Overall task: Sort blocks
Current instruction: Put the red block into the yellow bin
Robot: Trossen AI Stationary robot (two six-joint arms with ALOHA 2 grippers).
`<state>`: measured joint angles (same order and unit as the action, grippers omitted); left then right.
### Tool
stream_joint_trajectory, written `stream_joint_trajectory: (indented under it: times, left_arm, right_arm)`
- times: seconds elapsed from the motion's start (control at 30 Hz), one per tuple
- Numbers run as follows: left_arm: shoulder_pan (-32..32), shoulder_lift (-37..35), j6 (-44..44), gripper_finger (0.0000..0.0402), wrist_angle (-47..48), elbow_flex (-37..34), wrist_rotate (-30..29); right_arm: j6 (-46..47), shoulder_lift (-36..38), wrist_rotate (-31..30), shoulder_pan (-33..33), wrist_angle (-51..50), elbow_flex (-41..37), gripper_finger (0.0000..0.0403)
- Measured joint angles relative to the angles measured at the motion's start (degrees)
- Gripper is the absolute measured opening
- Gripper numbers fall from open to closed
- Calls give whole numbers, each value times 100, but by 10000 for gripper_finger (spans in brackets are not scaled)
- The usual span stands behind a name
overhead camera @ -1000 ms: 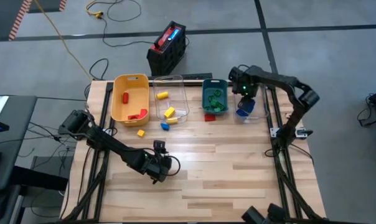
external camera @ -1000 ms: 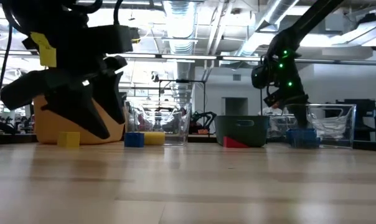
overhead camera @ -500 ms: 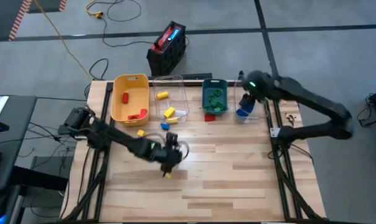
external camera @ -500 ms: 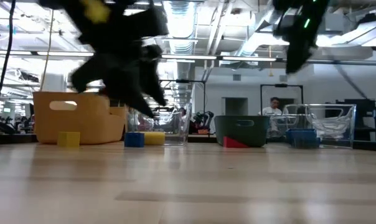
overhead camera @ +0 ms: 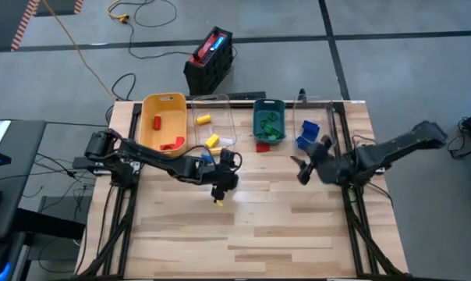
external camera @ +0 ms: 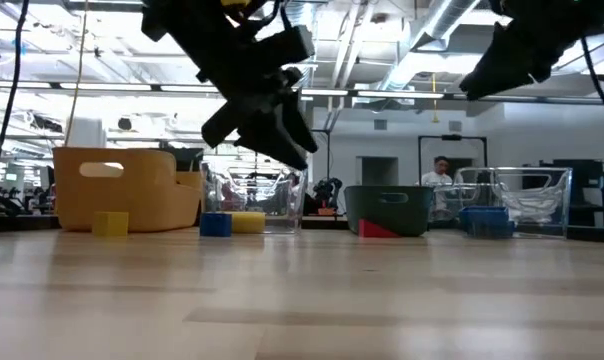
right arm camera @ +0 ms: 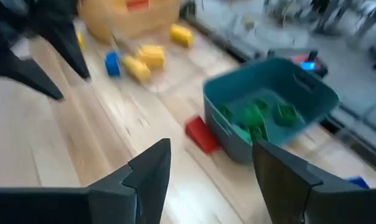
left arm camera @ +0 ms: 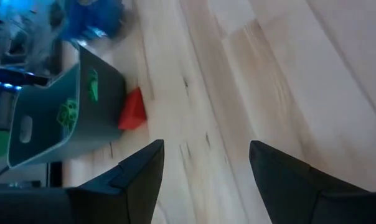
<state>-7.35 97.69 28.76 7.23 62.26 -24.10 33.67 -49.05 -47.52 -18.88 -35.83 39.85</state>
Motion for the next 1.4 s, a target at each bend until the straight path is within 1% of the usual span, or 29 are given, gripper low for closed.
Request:
stream_joint_trajectory:
  times: [0.1,0.17,0.23,0.3,0.4,0.5,0.6,0.67,0.87,1.0,1.13,1.2,1.3,1.4]
  left_arm:
    - [62,0,364,229,602,214,4]
    - [68,66,737,226,793,358,-17]
    - [63,118,1104,221,920,435,-37]
    - [96,259,1372,217,944,525,11]
    - [220,483,1584,214,877,771,95]
    - [374,872,1724,213,876,1132,114]
    - [513,1295,1913,212,1187,1673,138]
    - [600,1596,2068,212,1484,2070,119]
    - [809,2427,2138,212,2349,3259,-6]
    - [901,2869,2392,212,2828,3897,-364]
    - [908,3270,2975,212,3146,4416,-770]
    - [894,3443,3360,212,3281,4628,-976]
    - [892,3727,3889,212,3387,4837,-1247]
    - [898,3869,4190,212,3345,4976,-1203]
  right_arm:
    - [122,-309,-714,-570,664,-113,235]
    - [52,-566,-1145,-912,1255,-109,235]
    - [-146,-868,-1452,-1182,1816,-109,235]
    - [-323,-1155,-1588,-1337,2271,-109,235]
    - [-358,-1461,-1660,-1431,2642,-109,235]
    - [-381,-1575,-1820,-1453,2664,-113,235]
    - [-555,-1472,-2053,-1446,2740,-109,235]
    - [-832,-1314,-2190,-1454,2993,-92,235]
    - [-1666,-752,-2236,-1707,3391,27,235]
    - [-1772,-591,-2329,-2082,3423,27,235]
    - [-1975,-602,-2886,-2439,3464,27,235]
    - [-2008,-600,-3060,-2551,3487,27,235]
    - [-2026,-602,-3127,-2617,3477,27,235]
    - [-2067,-602,-3137,-2614,3478,27,235]
